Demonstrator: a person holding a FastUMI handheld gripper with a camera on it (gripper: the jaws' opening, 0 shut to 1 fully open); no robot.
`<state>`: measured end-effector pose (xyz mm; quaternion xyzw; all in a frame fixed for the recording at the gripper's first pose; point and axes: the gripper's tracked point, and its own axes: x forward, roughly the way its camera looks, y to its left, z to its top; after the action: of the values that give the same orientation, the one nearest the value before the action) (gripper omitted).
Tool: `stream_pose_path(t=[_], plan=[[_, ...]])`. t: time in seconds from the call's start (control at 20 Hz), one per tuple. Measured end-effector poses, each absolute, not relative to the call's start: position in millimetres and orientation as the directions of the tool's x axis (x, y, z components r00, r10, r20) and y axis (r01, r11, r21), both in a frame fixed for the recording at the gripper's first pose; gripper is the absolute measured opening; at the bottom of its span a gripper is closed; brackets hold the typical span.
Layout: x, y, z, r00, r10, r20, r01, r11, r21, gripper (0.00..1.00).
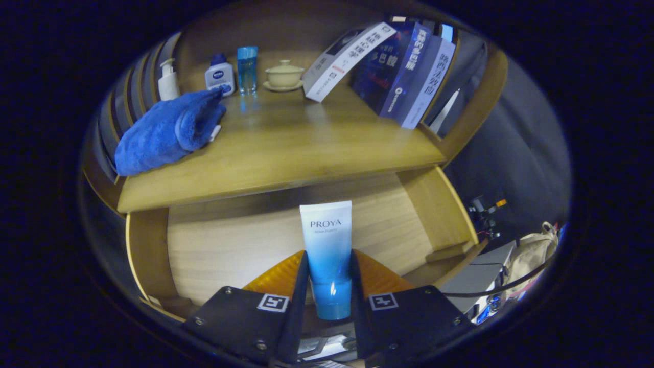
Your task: Pull open the drawer, take out the items inside it, and place them on the countertop above the cabinet.
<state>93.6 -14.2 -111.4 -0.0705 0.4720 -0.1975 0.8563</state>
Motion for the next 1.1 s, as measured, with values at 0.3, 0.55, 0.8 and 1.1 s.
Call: stream_pose_path(t=[0.3,0.55,0.8,1.1], plan=[[121,-12,-58,0.547,-0.433,-0.716,0.299,0.9,-0.316,0.42],[174,-7,-58,0.59,-0.361,-0.723,0.266,0.932,-0.248,0.42],[222,-1,-82,0.607,-0.254,-0.753,0.185,0.967,-0.177,0.42],[252,12,-88,0.633,-0.158,-0.758,0.134,0.987,-0.093,0.42]])
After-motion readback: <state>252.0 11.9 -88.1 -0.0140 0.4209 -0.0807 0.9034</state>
